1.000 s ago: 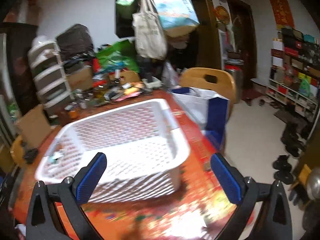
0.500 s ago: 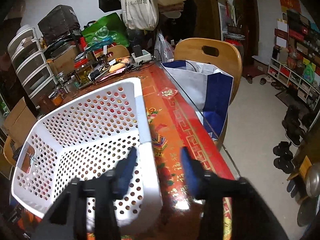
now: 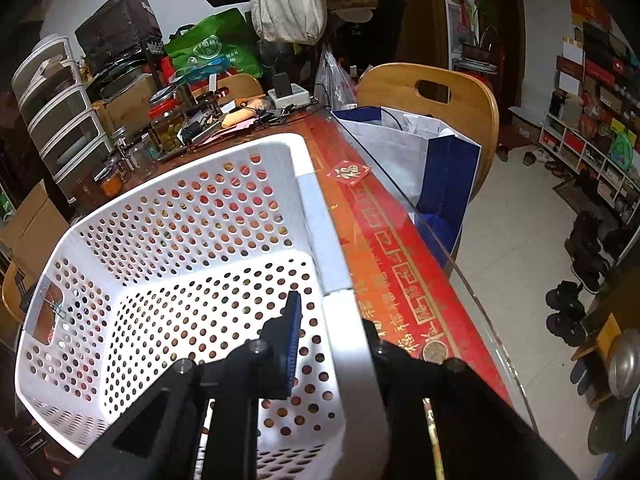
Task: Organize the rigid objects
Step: 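Grasp the large white charger with the left gripper while the right gripper clamps the basket rim, then carry the white charger into the basket and open the left gripper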
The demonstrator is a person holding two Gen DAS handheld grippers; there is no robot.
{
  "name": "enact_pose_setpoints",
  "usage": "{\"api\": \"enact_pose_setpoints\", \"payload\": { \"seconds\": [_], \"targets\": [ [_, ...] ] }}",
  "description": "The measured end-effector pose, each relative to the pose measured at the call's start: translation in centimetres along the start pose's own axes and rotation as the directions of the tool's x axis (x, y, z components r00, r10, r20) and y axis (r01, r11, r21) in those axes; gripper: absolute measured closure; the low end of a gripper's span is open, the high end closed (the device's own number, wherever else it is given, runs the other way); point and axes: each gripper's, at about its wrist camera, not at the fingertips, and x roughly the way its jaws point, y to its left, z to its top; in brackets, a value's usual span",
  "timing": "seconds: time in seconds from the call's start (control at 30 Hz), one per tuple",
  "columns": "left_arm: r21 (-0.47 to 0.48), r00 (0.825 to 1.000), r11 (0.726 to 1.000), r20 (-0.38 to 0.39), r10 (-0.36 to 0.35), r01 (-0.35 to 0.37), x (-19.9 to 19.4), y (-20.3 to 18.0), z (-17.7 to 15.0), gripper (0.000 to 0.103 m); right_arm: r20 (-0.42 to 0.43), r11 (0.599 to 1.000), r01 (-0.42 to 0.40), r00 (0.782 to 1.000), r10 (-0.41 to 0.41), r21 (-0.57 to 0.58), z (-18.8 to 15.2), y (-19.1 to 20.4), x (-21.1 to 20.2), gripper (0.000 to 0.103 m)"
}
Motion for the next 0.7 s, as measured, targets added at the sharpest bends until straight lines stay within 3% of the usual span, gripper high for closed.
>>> {"api": "enact_pose_setpoints", "payload": {
  "seconds": [0.17, 0.37, 0.47, 0.5, 0.53, 0.7],
  "targets": [
    [0.006, 1.0, 1.0, -0.015, 0.001, -0.001, 0.7, -0.8, 0.4, 0.0, 0.001, 1.0, 0.004, 1.0, -0.004, 0.0, 0.0, 0.0, -0.1, 0.087],
    [0.049, 0.998, 0.997, -0.032, 0.053, -0.052, 1.1, -2.1, 0.3, 0.002, 0.003, 1.0, 0.002, 1.0, -0.002, -0.002, 0.0, 0.0, -0.1, 0.087],
    [0.048, 0.998, 0.997, -0.014, 0.055, -0.054, 0.8, -2.2, 0.3, 0.015, 0.003, 1.0, 0.0, 1.0, 0.0, -0.002, 0.1, 0.0, -0.1, 0.087],
    [0.049, 0.998, 0.997, -0.006, 0.056, -0.056, 0.6, -2.3, 0.4, 0.027, 0.002, 1.0, 0.001, 1.0, -0.001, -0.002, 0.1, 0.0, -0.1, 0.087],
    [0.051, 0.999, 0.997, 0.0, 0.053, -0.053, 0.5, -2.3, 0.4, 0.03, 0.0, 1.0, -0.001, 1.0, 0.001, -0.001, 0.1, 0.0, -0.1, 0.087],
    [0.068, 0.997, 0.995, 0.032, 0.076, -0.078, 0.0, -2.5, 0.0, 0.03, -0.004, 1.0, -0.005, 1.0, 0.005, 0.002, 0.1, -0.1, -0.1, 0.087]
  ]
}}
